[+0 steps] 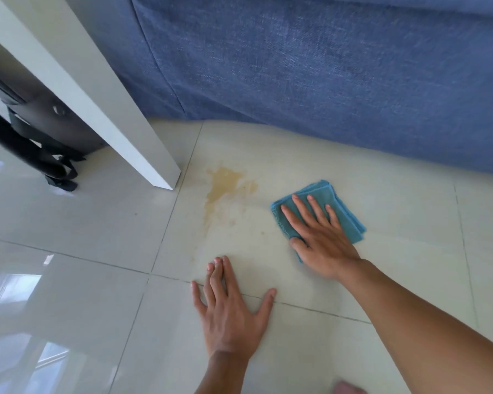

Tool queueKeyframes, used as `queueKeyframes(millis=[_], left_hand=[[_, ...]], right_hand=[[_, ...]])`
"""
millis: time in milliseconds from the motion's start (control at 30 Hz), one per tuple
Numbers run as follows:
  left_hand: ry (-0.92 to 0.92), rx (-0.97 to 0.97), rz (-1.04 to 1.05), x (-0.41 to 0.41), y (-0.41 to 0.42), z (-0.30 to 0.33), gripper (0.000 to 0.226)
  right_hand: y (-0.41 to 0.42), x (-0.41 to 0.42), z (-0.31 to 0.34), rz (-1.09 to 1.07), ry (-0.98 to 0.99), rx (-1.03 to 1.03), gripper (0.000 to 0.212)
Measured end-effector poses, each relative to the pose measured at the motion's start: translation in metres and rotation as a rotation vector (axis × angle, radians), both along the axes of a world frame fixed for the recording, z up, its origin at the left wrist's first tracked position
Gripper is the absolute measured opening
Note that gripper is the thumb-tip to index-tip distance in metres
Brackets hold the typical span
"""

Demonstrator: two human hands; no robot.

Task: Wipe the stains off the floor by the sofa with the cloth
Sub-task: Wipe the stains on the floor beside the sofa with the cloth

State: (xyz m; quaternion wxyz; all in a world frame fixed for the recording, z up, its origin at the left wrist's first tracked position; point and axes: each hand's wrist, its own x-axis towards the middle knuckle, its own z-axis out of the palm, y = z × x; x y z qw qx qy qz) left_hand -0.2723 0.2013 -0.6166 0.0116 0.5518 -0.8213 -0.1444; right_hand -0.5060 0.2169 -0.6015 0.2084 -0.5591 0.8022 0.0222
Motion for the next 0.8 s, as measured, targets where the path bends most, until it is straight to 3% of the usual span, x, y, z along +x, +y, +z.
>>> queueKeyframes(millis=[233,433,600,800], left_hand=[[0.17,-0.07,0.124,0.02,-0.007,0.011,0.086],[-0.01,-0.006,0.218,0.07,-0.044,0.005,0.13],[-0.008,-0.006,0.211,0.072,-0.046,0.006,0.129],[0.006,0.001,0.213,0.071,-0.047,0.008,0.127]], right_hand=[[0.032,0.029,0.007,-0.15,0.002,0.058,0.07],[0.022,0.015,0.012,-0.09,0.006,0.16,0.068],[0.007,-0.003,0.025,0.089,0.004,0.344,0.072],[-0.004,0.002,0.027,0.081,0.031,0.337,0.072]])
